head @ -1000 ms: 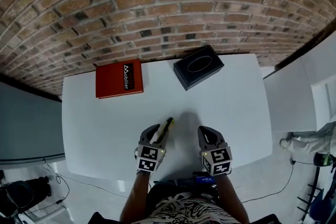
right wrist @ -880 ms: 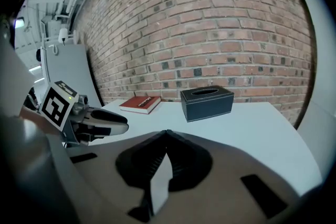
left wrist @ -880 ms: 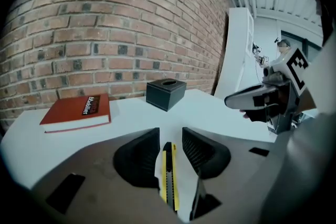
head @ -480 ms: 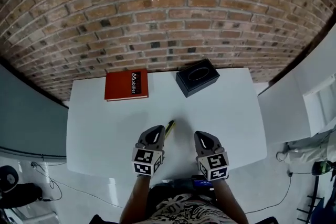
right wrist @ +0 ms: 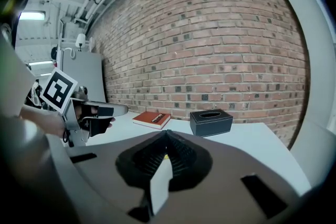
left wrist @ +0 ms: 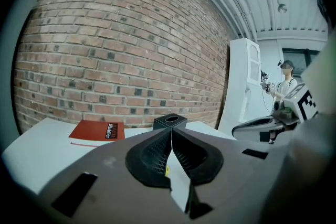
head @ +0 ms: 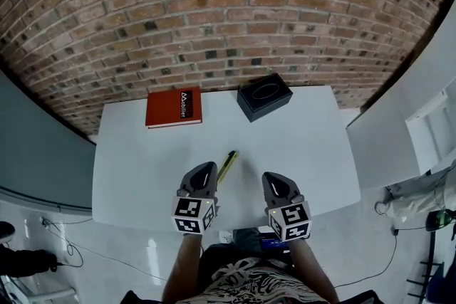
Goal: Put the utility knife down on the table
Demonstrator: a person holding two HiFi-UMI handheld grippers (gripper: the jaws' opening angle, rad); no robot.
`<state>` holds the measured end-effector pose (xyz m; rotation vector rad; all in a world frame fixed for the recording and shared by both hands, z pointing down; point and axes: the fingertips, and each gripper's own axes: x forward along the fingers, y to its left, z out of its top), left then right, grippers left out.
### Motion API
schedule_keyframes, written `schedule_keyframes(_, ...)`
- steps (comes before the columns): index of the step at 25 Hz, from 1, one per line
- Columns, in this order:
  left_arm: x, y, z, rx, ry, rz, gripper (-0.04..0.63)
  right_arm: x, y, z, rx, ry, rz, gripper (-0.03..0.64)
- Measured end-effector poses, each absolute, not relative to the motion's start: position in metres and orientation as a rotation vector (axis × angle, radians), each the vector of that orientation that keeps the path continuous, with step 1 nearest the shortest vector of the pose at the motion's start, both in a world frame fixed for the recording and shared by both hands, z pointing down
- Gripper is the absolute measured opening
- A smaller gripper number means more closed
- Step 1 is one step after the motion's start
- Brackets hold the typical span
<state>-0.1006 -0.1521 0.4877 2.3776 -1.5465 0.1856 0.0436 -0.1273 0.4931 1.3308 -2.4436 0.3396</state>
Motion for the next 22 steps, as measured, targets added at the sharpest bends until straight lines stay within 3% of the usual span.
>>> schedule_keyframes(22,-0.099,-0.128,0.479,2.409,-1.526,0.169,0.017,0.058,-0.104,0.488,1.398,-2.441,0.325,0.0)
